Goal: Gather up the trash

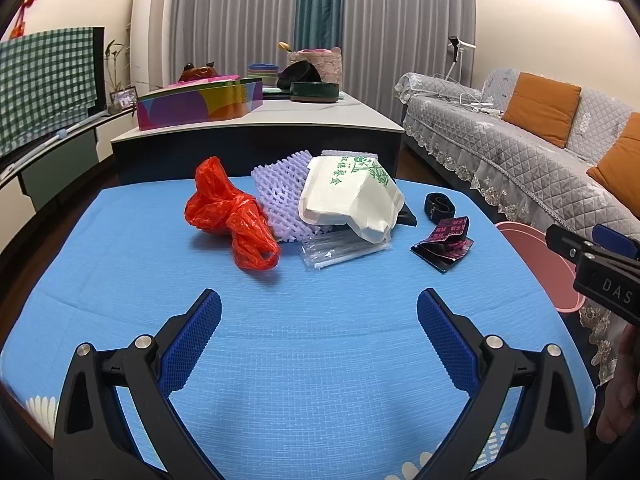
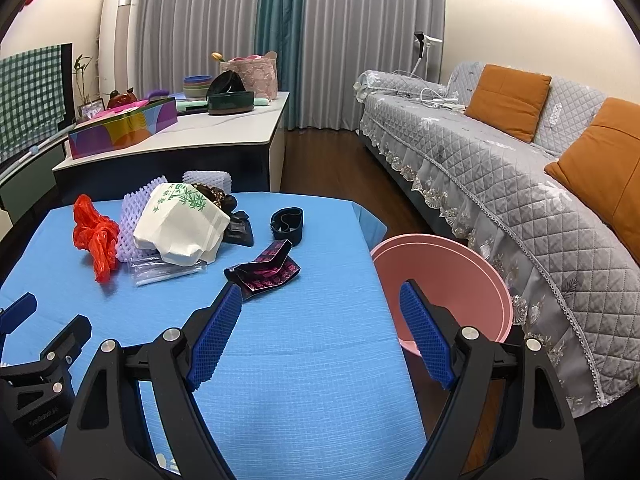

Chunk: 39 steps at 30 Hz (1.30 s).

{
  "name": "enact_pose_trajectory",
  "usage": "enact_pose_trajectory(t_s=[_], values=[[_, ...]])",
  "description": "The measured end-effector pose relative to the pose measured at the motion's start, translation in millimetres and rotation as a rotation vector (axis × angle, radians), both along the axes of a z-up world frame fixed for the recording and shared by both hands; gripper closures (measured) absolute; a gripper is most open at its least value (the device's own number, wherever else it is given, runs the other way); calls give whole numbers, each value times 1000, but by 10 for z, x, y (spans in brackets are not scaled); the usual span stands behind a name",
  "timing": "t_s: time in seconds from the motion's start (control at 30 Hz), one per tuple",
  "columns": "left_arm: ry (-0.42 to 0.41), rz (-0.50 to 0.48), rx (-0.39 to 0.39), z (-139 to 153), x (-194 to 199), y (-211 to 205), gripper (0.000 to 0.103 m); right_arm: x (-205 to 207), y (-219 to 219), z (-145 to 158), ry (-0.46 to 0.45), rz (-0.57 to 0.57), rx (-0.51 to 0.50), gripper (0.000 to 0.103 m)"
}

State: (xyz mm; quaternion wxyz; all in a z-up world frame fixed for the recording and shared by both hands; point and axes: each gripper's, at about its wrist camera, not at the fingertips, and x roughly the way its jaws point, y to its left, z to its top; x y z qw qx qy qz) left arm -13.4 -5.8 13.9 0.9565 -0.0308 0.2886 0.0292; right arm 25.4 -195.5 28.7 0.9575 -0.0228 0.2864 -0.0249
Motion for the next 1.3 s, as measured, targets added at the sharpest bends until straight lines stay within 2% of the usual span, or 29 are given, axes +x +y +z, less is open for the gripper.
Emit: enact_pose_trajectory(t_s=[0.7, 0.87, 0.93, 1.07, 1.3], values=[[-1, 2, -4, 2, 10, 10, 8, -15, 12, 1, 3, 2, 7, 23], [-3, 14, -12, 14, 61, 58, 8, 13, 11, 2, 13, -23, 49, 23], [-5, 26, -14, 16, 101, 90, 8, 53, -21, -8, 16, -23, 74, 30], [-6, 57, 3, -2, 224, 143, 13, 198, -95, -46, 20, -25, 125, 38], [5, 93, 13, -72, 562, 225, 31, 629, -146, -224, 79, -10, 235, 48]])
